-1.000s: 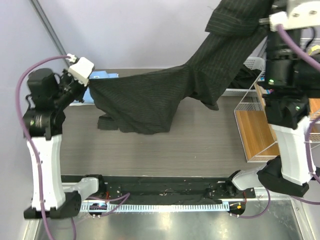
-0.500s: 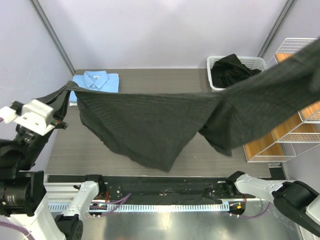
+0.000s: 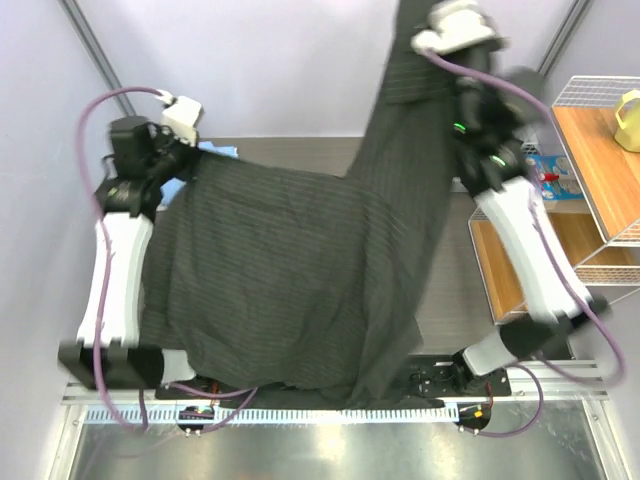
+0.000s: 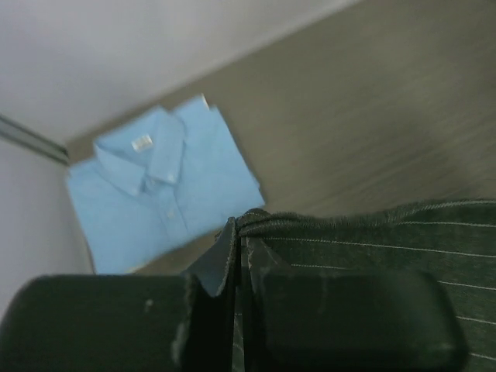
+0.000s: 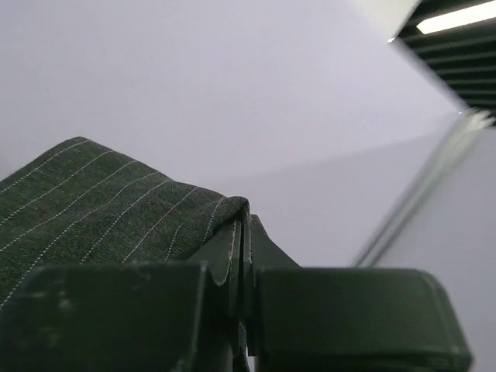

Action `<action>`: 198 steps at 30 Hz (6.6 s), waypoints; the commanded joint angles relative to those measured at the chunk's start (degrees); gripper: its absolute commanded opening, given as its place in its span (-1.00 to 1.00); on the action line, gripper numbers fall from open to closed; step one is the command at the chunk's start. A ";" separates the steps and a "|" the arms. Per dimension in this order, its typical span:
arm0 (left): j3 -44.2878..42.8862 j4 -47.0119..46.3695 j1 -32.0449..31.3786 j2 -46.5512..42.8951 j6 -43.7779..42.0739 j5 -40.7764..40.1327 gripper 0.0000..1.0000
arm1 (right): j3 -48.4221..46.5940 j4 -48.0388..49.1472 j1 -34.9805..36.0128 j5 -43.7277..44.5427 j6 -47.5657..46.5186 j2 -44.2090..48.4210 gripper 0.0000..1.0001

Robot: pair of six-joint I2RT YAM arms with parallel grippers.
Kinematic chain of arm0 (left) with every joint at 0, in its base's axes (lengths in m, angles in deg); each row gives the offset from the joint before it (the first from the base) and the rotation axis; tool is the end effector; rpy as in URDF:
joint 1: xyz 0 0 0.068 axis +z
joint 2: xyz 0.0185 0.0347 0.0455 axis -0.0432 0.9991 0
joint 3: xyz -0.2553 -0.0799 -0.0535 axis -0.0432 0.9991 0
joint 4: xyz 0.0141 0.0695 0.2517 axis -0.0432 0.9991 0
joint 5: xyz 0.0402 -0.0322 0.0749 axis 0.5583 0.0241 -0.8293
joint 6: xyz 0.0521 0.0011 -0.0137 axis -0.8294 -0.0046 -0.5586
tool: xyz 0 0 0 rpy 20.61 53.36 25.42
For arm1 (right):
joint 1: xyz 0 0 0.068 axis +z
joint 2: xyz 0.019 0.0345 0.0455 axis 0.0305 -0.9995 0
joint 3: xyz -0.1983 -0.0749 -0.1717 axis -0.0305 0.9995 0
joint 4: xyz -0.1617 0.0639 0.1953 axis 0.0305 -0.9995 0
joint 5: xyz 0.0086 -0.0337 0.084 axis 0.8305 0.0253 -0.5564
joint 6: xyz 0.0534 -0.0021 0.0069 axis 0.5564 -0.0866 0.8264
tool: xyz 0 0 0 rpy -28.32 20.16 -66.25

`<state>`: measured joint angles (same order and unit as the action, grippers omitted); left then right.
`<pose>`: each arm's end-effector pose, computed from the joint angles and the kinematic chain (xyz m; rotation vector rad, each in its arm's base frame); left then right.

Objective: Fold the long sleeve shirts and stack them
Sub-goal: Flatten the shirt out

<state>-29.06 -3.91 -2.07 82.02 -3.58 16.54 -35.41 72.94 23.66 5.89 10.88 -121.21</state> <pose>0.2464 -0.0095 0.4720 0.4826 1.7558 -0.0783 0.2194 0.0960 0.6222 -0.3469 0.7689 -0.4907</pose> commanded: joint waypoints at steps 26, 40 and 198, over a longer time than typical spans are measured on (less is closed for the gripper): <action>5.35 3.91 1.71 22.06 -7.20 -0.50 0.23 | 17.44 -34.83 -1.06 -4.79 9.29 -14.38 0.38; 26.44 27.75 -1.97 9.74 -27.43 4.80 0.37 | 42.48 -70.58 4.47 -33.80 13.62 6.02 0.33; 5.46 1.82 -74.93 33.93 -18.84 5.40 -1.00 | 53.30 -62.58 -7.22 -31.26 15.54 -1.72 -0.64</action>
<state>-21.70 -0.87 -75.84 126.10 -29.94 20.08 17.09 10.19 16.45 -25.15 26.79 -126.18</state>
